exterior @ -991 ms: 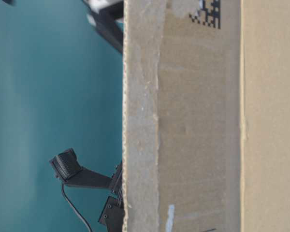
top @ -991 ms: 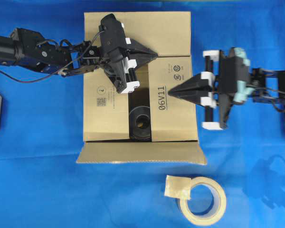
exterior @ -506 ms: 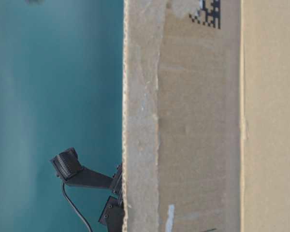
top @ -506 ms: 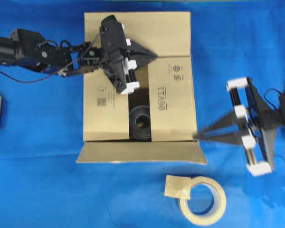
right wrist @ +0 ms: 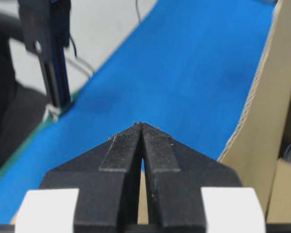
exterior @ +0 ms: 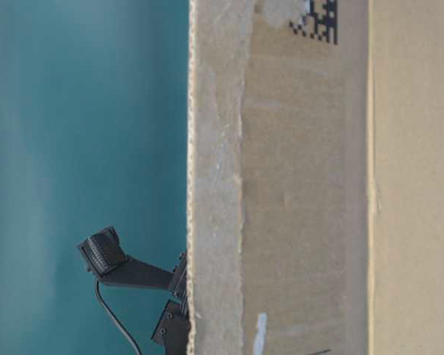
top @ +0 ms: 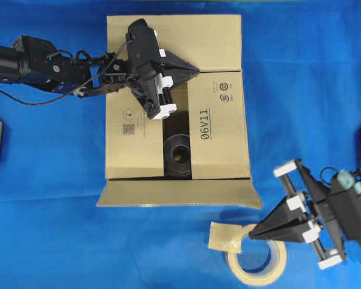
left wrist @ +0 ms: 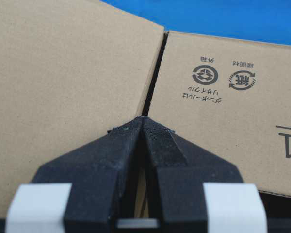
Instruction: Close the cardboard box.
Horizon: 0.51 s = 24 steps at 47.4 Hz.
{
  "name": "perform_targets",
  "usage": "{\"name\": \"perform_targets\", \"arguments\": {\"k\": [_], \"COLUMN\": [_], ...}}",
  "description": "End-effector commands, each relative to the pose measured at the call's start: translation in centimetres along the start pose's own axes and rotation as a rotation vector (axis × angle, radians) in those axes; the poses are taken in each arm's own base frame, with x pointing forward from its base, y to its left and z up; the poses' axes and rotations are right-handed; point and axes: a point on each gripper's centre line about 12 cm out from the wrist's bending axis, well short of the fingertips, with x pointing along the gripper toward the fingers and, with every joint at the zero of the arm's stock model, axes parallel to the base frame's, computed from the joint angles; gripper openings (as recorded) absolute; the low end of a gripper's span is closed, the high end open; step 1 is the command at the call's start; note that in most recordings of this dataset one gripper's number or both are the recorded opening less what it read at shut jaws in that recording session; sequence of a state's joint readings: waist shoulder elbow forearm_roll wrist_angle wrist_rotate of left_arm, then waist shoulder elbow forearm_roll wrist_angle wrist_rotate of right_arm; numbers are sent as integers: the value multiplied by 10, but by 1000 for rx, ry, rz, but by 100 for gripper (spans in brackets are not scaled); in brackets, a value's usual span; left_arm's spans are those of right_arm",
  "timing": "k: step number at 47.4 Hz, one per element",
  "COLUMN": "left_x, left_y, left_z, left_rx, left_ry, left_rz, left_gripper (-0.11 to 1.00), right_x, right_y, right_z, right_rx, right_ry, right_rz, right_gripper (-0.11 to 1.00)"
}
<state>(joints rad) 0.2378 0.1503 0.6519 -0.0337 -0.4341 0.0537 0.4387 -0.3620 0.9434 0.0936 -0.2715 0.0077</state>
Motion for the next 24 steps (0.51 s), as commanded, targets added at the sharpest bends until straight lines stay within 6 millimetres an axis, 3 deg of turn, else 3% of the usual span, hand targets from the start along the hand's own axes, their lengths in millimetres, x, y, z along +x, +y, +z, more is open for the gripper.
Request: {"name": "perform_targets", "arguments": {"k": [1, 14, 24], "left_x": [-2, -2, -3], "left_y": [-2, -2, -2], "left_z": [7, 7, 6], "left_rx": [-3, -3, -4], "left_ry": [-22, -22, -18], "left_rz": [-2, -2, -3], "left_gripper": [0, 0, 0], "right_x": [3, 4, 0], "right_y": [1, -10, -35], "right_z": [3, 1, 4], "right_rx": [4, 14, 38], "right_ry": [-18, -9, -21], "right_rz": [1, -32, -108], "right_gripper": [0, 0, 0]}}
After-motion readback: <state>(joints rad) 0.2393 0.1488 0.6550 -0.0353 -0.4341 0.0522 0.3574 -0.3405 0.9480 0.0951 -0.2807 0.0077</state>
